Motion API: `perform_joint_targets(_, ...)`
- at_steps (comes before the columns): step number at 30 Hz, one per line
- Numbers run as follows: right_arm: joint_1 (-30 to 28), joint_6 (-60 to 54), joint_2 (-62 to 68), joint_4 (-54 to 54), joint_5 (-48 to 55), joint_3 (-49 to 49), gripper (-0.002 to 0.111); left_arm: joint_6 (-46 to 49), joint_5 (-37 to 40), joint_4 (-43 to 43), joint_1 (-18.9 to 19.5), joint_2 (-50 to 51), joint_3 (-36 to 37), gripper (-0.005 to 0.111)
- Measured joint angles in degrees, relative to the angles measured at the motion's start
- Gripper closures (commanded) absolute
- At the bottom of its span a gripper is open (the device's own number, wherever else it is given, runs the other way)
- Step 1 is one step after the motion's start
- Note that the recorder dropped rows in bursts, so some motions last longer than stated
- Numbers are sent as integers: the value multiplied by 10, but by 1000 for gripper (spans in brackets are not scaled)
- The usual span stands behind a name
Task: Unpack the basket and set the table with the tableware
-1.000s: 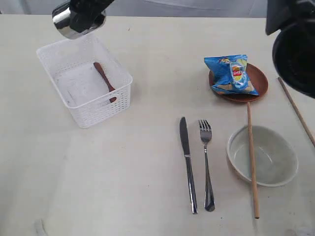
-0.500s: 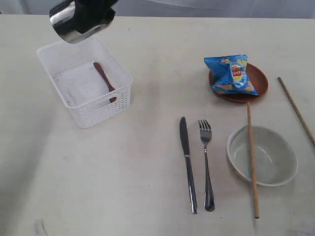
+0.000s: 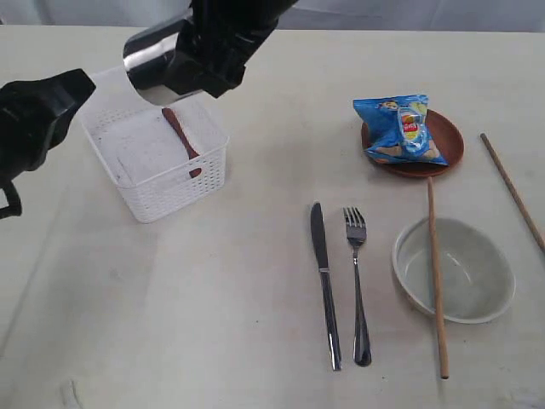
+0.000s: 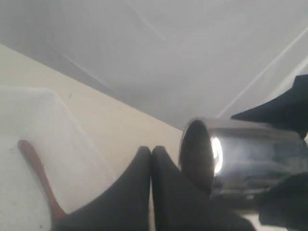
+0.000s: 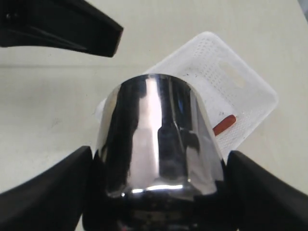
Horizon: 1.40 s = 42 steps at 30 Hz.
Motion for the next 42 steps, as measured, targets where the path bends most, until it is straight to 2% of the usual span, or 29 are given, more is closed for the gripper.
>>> perform_joint_targets(3, 0, -10, 0, 5, 0, 14, 109, -11, -4, 16, 0, 18, -26, 107)
perform_joint_targets(7, 0, -19, -7, 10, -15, 17, 109, -17, 29, 18, 0, 49, -60, 107)
perform_joint_targets(16, 1, -22, -28, 15, -32, 17, 109, -58, 38, -29, 1, 78, -66, 107)
perform_joint_targets(26, 10, -27, -28, 15, -31, 17, 109, -179, -43, 73, 1, 78, -71, 107)
perform_joint_targets(42, 10, -6, 16, -27, -25, 17, 109, -234, -55, 169, 3, 79, -111, 107)
